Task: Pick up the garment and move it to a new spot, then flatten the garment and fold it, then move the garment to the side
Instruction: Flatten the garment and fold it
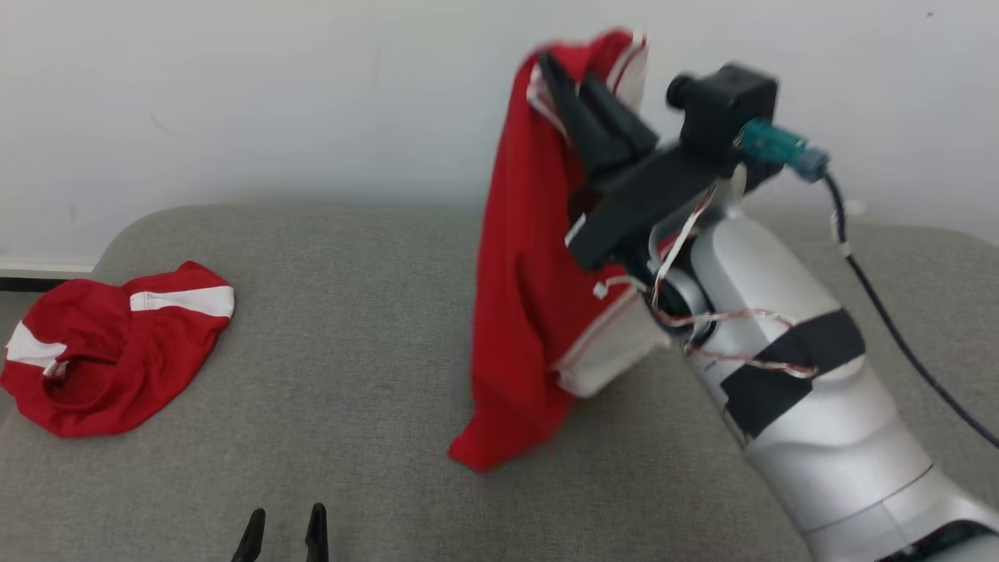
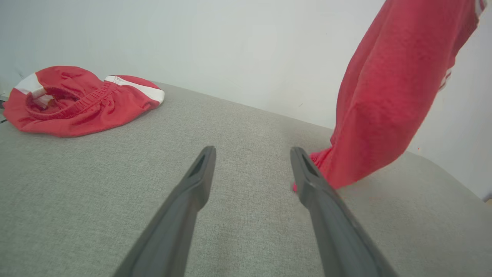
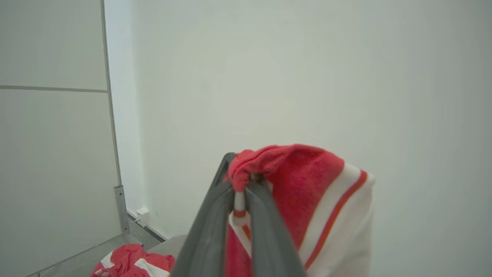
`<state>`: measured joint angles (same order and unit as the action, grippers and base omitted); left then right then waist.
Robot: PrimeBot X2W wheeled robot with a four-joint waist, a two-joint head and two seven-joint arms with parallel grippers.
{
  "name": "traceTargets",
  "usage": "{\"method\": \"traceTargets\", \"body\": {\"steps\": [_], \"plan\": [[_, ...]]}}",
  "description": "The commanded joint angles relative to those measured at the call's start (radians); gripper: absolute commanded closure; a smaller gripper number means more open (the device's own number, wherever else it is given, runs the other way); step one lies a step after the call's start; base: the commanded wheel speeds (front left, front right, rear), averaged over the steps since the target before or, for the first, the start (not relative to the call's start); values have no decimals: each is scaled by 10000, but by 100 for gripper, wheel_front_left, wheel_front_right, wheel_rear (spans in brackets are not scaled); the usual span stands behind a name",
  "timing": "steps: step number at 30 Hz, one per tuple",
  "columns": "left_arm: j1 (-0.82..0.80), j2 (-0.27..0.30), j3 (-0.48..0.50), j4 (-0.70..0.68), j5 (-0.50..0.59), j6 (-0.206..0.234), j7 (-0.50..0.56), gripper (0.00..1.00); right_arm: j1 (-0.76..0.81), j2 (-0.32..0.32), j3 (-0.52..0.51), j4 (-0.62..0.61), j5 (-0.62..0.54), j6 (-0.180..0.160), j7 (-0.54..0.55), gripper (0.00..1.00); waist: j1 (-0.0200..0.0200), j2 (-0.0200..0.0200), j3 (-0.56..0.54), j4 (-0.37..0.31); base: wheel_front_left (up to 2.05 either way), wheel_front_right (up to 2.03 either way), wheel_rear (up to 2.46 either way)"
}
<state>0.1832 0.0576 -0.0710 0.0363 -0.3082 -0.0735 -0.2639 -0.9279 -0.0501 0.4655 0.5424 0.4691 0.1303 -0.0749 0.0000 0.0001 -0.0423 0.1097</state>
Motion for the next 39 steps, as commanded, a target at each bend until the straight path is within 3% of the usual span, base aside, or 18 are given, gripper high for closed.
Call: {"method": "traceTargets", "body": {"steps": [1, 5, 8, 17, 23, 30, 39], "plan": [[-94, -13, 31, -46, -7, 24, -9, 0, -232, -6, -99, -112, 87, 9, -212, 100, 0, -1, 25, -92, 0, 0, 0], [-30, -26, 26, -90, -41, 16, -9, 0, -645, -14, -782, -260, -200, 9, -887, 100, 0, -1, 64, -251, 0, 0, 0], [15, -32, 32, -102, -66, 37, -9, 0, -261, -257, -1362, -49, -529, 9, -722, 100, 0, -1, 102, -385, 0, 0, 0], [-76, -39, 31, -74, -124, 30, -9, 0, 2569, -1510, -3176, 1103, -1809, 9, 396, 100, 0, -1, 281, -718, 0, 0, 0], [-165, -47, 39, -47, -104, 22, -9, 0, 4190, -1896, -4181, 1504, -2558, 9, 1088, 100, 0, -1, 351, -868, 0, 0, 0], [-234, -52, 100, 23, -100, -3, -9, 0, 6047, -1630, -5195, 1264, -3254, 9, 2265, 100, 0, -1, 363, -1074, 0, 0, 0], [-349, -60, 63, 113, -93, -17, -10, 0, 6951, -1082, -5427, -43, -3552, 9, 3122, 100, 0, -1, 353, -1295, 0, 0, 0]]}}
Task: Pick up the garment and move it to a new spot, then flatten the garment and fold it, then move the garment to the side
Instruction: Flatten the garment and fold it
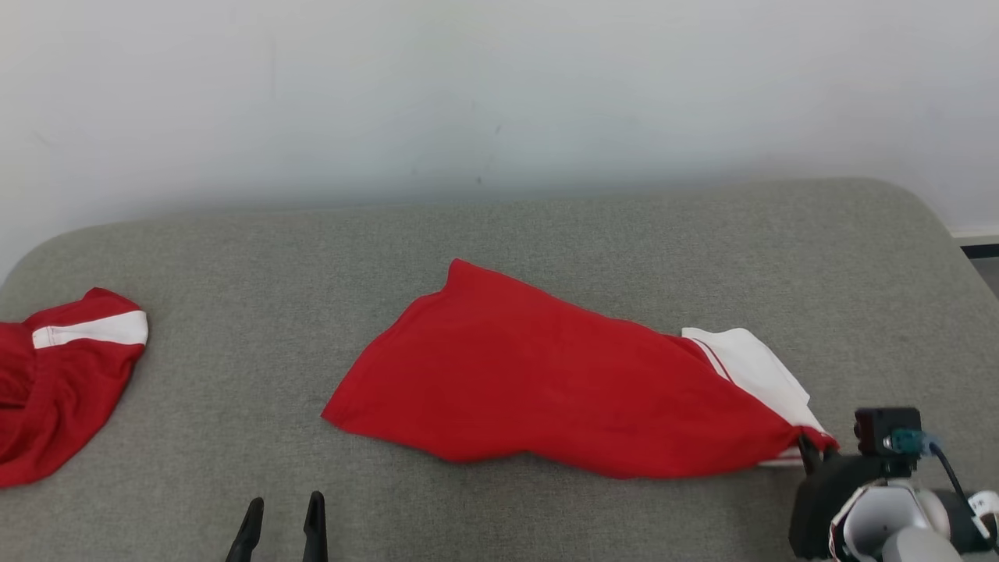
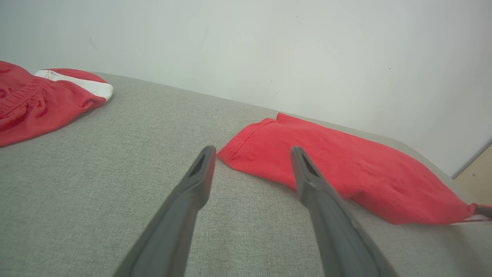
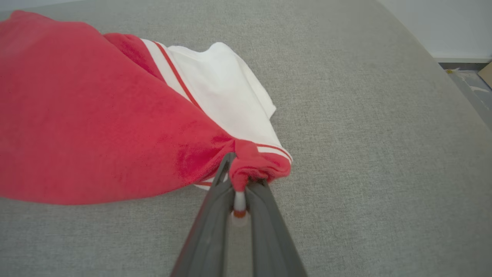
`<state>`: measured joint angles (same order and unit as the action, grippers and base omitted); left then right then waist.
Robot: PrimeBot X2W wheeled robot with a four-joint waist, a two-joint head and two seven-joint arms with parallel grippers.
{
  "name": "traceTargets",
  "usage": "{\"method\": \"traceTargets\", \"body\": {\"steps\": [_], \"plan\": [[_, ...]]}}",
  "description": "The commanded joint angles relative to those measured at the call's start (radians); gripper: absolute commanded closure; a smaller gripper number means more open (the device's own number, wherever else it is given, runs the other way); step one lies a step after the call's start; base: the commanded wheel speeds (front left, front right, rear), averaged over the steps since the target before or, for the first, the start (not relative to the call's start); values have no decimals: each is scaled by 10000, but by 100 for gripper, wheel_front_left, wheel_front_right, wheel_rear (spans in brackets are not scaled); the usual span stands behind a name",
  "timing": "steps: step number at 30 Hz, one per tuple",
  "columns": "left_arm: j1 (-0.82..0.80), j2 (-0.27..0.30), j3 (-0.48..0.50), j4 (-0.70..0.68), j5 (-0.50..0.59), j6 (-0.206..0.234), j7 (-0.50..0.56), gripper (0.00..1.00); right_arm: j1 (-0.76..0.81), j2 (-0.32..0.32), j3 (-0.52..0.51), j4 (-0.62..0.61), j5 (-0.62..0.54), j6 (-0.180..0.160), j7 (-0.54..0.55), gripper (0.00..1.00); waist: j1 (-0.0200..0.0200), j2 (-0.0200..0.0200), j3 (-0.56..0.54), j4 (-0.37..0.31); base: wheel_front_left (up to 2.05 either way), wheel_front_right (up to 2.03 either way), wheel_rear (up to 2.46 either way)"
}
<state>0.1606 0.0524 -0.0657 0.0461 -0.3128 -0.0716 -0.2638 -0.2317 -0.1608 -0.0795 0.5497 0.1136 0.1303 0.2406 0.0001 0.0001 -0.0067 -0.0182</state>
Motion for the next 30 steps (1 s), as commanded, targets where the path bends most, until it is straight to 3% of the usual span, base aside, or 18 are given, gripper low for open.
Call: {"method": "traceTargets", "body": {"steps": [1, 6, 13, 22, 30], "plan": [[-131, -8, 8, 21, -49, -40, -10, 0, -112, 42, 83, -319, -15, 9, -88, 100, -1, -1, -5, -33, 0, 0, 0], [-195, -10, 11, 21, -53, -67, -12, 0, -1424, 59, 783, -996, -5, 9, -97, 100, -1, -1, 42, -73, 0, 0, 0], [-350, -12, -235, 133, -35, -149, -12, 0, -4044, -405, 2238, -16, 131, 9, -298, 100, -1, -1, 210, 367, 0, 0, 0], [-455, -17, -328, 242, -61, -195, -10, 0, -7052, -889, 2637, 1758, 452, 9, -2383, 100, -1, -1, 515, 1192, 0, 0, 0], [-546, -18, -299, 268, -33, -262, -10, 0, -7669, -1199, 3083, 2962, 493, 9, -3751, 100, -1, -1, 664, 1513, 0, 0, 0]]}}
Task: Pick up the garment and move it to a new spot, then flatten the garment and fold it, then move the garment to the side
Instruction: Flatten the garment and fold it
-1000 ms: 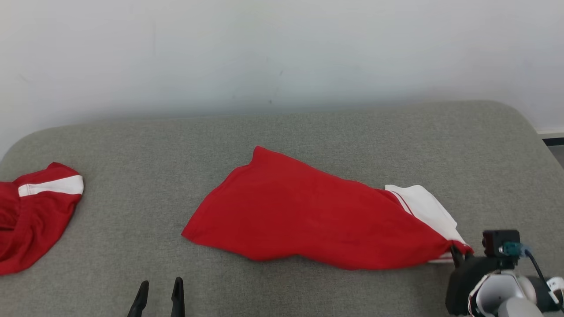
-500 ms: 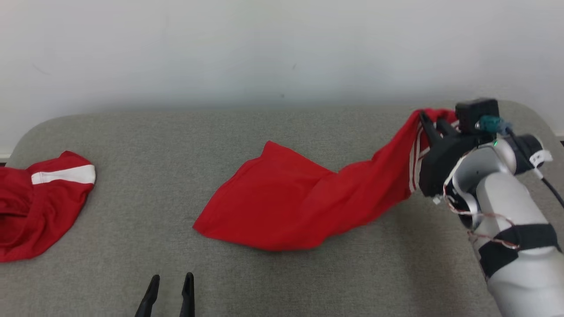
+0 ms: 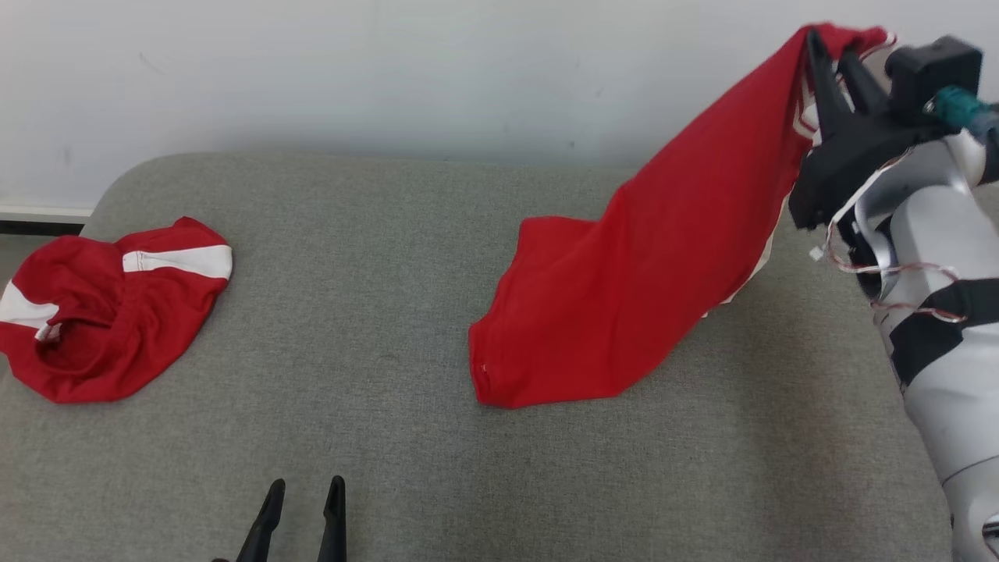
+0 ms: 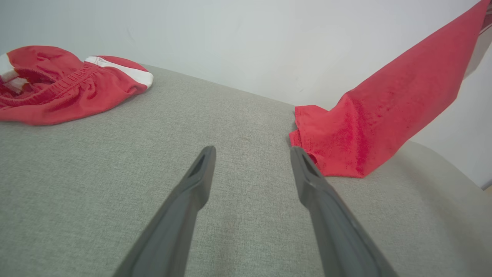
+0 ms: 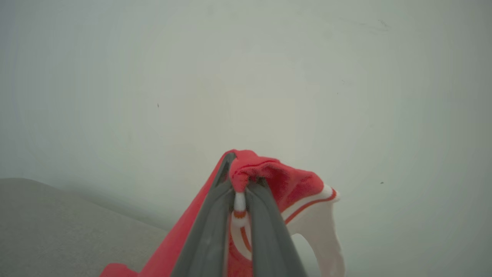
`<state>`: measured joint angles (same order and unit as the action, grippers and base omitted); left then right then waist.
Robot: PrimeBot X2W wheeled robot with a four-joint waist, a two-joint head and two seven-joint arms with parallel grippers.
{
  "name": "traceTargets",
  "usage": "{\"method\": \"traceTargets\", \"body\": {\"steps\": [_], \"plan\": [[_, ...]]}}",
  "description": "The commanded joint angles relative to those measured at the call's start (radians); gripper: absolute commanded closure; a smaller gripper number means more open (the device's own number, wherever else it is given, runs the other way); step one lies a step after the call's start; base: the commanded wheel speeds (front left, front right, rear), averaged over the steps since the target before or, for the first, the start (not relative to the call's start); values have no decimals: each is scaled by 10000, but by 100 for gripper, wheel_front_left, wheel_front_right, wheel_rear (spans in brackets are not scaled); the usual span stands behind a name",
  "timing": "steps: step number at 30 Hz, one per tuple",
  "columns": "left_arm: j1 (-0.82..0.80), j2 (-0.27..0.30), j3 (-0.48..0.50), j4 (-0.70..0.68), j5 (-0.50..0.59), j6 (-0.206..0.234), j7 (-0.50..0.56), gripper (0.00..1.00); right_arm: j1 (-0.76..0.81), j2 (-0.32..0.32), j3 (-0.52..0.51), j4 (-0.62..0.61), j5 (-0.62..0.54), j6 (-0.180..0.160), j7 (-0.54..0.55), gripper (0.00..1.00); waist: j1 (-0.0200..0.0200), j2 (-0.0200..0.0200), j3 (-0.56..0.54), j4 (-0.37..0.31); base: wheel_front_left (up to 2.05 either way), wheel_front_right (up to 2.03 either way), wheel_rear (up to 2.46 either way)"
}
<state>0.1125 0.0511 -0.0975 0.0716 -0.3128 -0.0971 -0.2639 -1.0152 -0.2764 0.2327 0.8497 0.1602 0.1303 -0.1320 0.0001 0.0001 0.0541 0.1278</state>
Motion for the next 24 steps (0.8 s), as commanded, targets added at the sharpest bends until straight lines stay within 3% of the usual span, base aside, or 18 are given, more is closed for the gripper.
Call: {"method": "traceTargets", "body": {"steps": [1, 8, 16, 24], "plan": [[-63, -7, 40, 18, -39, -16, -8, 0, 302, -90, 113, 192, 101, 9, 42, 100, -1, -1, 63, 43, 0, 0, 0], [-73, -4, 276, 126, -103, -77, -8, 0, 1652, -271, 1164, 708, 949, 9, 342, 100, -1, -1, 4, -387, 0, 0, 0], [-70, -8, 553, 176, -30, -161, -8, 0, 3814, -862, 2796, -520, 1995, 7, 1080, 100, -1, -1, -165, -1230, 0, 0, 0], [2, -4, 637, 206, -53, -200, -10, 0, 5561, -1621, 3344, -1596, 2477, 7, 2486, 100, -1, -1, -392, -1673, 0, 0, 0]]}}
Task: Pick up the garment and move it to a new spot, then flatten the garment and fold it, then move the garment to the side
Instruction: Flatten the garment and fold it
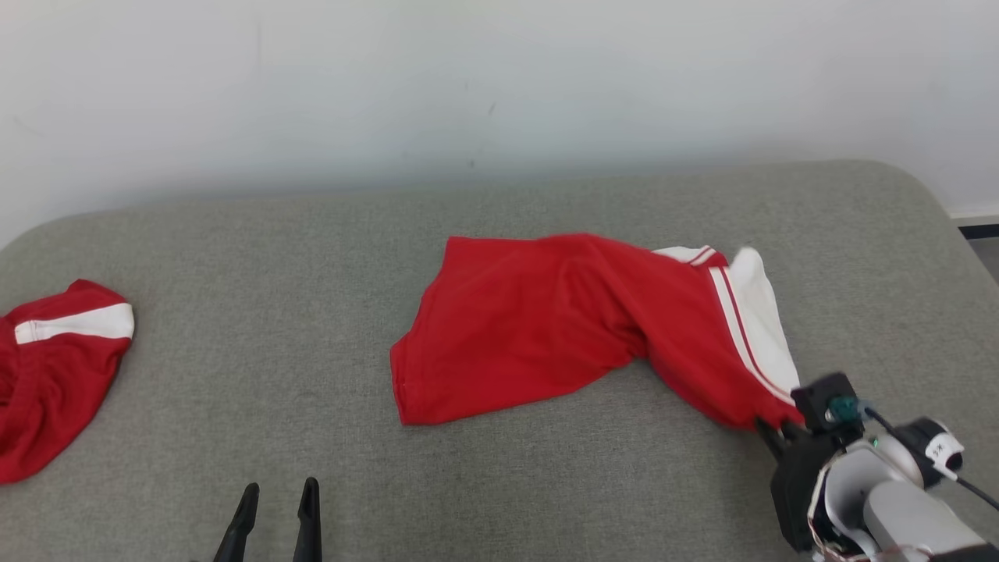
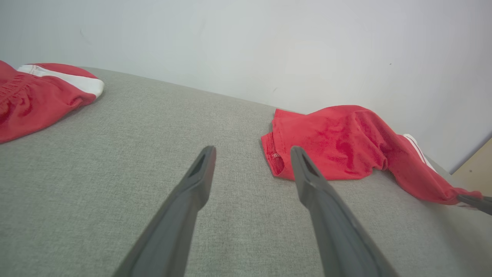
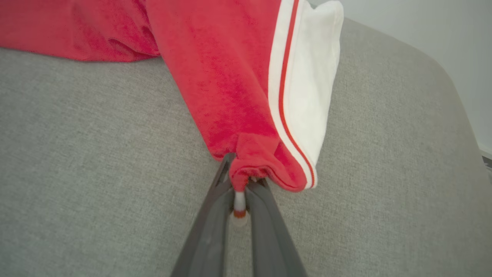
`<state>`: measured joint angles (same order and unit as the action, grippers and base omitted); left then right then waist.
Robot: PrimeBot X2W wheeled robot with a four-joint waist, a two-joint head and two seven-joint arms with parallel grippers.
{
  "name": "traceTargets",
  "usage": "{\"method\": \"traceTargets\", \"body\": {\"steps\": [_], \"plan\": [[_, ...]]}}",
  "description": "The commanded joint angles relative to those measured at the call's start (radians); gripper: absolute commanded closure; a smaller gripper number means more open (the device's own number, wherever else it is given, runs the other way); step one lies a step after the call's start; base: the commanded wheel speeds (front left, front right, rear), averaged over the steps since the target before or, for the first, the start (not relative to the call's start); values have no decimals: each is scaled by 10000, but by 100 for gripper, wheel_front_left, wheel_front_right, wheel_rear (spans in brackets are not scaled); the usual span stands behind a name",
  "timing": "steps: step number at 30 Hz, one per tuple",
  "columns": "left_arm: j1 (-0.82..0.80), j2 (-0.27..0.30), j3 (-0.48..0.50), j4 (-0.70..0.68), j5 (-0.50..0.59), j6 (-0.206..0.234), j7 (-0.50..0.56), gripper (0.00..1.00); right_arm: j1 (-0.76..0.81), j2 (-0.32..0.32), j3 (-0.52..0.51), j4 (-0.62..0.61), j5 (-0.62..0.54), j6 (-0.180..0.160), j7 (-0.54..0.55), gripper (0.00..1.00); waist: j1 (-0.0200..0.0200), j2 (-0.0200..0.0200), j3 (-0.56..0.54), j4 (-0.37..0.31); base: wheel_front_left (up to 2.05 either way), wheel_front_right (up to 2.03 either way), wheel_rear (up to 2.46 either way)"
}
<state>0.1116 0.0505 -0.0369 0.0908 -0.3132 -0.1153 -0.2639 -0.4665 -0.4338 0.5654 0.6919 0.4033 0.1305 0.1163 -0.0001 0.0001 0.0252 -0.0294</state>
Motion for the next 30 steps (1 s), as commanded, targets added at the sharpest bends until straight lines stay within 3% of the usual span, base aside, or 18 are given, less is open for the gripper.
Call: {"method": "traceTargets", "body": {"steps": [1, 6, 8, 13, 17, 23, 26, 30], "plan": [[26, 0, 20, 18, -68, -16, -8, 0, 227, -128, 33, -130, 48, 5, 178, 100, 1, -1, -124, -118, 0, 0, 0], [125, -1, -49, 27, -125, 9, -8, 0, 944, -353, -38, -589, 46, 5, 925, 100, 1, -1, -230, -130, 0, 0, 0], [159, 1, -54, 17, -152, 17, -8, 0, 1186, -388, -245, -736, 75, 5, 1123, 0, 1, -1, -254, -112, 0, 0, 0], [204, -1, -27, -8, -132, 17, -10, 0, 1673, -386, -996, -1147, -28, 5, 1149, 0, 1, -1, -281, -59, 0, 0, 0], [303, -1, 77, -31, -106, 36, -10, 0, 2191, -144, -2391, -1819, -414, 5, 444, 0, 1, -1, -302, -72, 0, 0, 0], [419, 0, 256, -84, -179, 71, -10, 0, 3327, 1085, -4883, -3446, -1545, 5, -1301, 0, 1, -1, -394, -156, 0, 0, 0], [453, 0, 314, -60, -191, 74, -10, 0, 3896, 1775, -5429, -4324, -2056, 7, -1988, 0, 1, -1, -461, -190, 0, 0, 0], [486, -2, 370, -33, -190, 103, -8, 0, 4481, 2413, -5392, -5226, -2412, 5, -2665, 0, 1, -1, -554, -240, 0, 0, 0]]}}
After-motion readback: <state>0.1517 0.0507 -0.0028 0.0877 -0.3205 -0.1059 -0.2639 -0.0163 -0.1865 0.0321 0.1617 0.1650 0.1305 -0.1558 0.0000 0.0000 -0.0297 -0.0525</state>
